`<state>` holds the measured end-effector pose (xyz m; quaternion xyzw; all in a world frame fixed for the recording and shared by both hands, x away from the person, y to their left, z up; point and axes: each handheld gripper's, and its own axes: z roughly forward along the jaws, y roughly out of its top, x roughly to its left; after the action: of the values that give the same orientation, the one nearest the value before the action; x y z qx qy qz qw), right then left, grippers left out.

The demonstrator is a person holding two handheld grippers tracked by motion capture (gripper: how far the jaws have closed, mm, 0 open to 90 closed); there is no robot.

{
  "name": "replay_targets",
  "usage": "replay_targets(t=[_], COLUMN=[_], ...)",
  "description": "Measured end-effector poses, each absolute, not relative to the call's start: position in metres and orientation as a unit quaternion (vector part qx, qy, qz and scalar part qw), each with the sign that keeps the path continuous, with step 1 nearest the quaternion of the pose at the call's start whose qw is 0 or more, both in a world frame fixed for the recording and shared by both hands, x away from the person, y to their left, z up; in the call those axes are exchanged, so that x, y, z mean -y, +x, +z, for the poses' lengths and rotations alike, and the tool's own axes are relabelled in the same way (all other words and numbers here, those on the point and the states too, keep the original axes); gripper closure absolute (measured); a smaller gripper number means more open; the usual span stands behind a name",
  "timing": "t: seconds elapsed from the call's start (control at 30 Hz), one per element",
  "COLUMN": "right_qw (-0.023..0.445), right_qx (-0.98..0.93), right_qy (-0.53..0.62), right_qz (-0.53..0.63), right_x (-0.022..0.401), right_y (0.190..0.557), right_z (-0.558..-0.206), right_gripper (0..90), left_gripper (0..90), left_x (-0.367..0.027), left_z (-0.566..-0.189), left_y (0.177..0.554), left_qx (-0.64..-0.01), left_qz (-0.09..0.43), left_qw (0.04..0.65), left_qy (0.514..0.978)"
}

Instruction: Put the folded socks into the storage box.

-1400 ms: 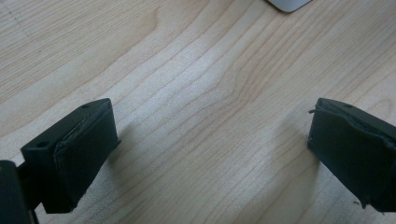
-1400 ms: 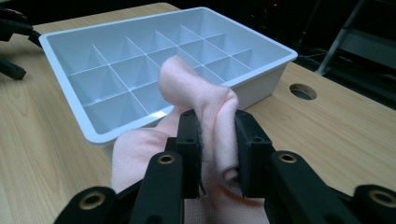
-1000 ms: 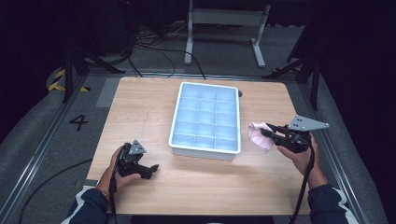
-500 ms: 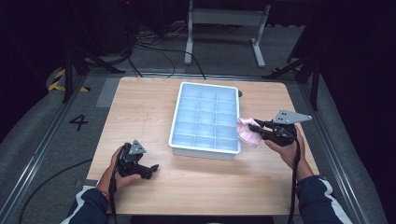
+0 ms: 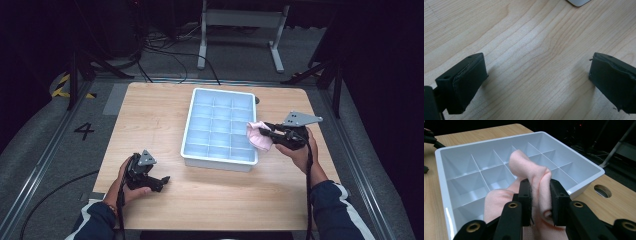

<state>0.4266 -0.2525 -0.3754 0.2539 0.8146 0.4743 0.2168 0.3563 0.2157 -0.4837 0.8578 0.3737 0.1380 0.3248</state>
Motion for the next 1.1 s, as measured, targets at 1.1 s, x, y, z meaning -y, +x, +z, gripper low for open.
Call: replay_targets(t=[1.1], right_qw=[0.231], right_qx=[-0.873], right_qy=[0.221], right_qz=[0.367], right_x=[0.190], right_y=[0.448], right_z=[-0.386], right_gripper=[74.2], left_gripper=[1.8], left_x=[-0.216], left_z=[-0.484], left_y=[0.356], left_qx=[-0.374], left_qz=[0.139], left_qw=[0.324], left_qy=[0.858])
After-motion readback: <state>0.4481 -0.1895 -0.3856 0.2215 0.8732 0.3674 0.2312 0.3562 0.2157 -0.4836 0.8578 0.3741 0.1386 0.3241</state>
